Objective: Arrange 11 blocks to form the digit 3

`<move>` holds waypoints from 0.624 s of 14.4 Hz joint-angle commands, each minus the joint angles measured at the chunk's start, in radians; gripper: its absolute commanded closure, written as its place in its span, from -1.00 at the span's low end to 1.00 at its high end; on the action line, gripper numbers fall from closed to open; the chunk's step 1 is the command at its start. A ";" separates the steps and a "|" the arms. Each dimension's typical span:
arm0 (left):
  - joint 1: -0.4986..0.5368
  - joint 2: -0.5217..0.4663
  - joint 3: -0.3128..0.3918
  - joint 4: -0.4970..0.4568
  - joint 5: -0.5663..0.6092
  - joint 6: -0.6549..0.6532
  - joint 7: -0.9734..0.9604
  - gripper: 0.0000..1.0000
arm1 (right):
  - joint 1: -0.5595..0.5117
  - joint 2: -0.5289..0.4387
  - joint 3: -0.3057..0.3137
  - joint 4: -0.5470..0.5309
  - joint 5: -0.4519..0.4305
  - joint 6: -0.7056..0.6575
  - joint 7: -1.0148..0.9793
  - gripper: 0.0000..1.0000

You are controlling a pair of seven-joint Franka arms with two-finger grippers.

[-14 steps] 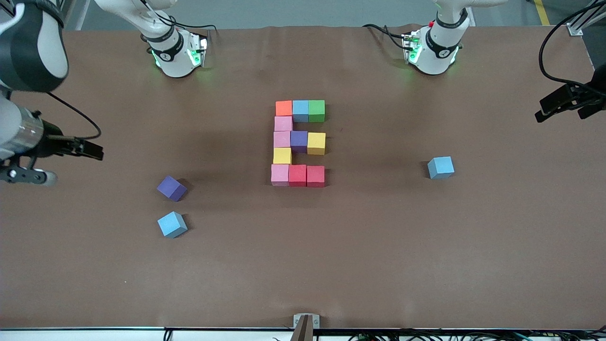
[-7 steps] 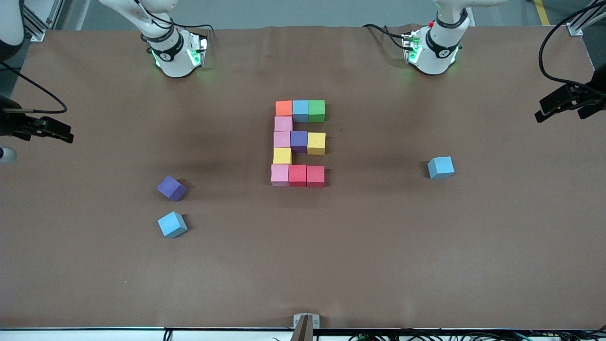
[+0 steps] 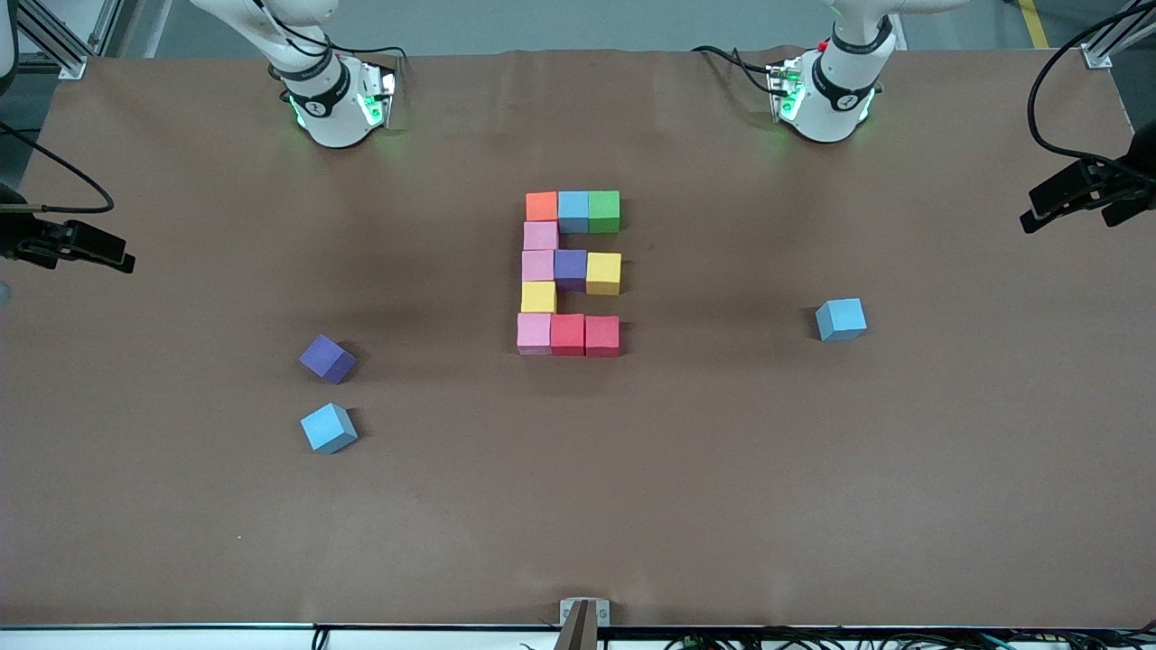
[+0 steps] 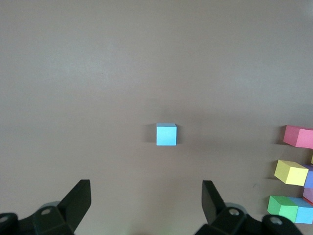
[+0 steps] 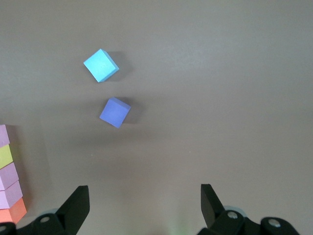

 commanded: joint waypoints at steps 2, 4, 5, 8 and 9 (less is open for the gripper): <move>0.001 -0.026 -0.001 0.006 -0.017 -0.036 0.017 -1.00 | -0.026 0.022 0.017 0.045 0.002 -0.002 -0.007 -1.00; 0.001 -0.036 -0.001 0.005 -0.016 -0.056 0.019 -1.00 | -0.023 0.017 0.017 0.053 0.018 -0.011 0.002 -1.00; 0.001 -0.042 -0.001 0.003 -0.017 -0.057 0.019 -1.00 | -0.020 0.016 0.018 0.052 0.009 -0.017 -0.003 -1.00; 0.001 -0.043 -0.001 0.005 -0.013 -0.057 0.019 -1.00 | -0.010 0.010 0.028 0.058 0.008 -0.077 0.005 -1.00; 0.001 -0.045 -0.001 0.006 -0.008 -0.053 0.020 -1.00 | -0.010 0.010 0.026 0.059 0.013 -0.086 0.005 -1.00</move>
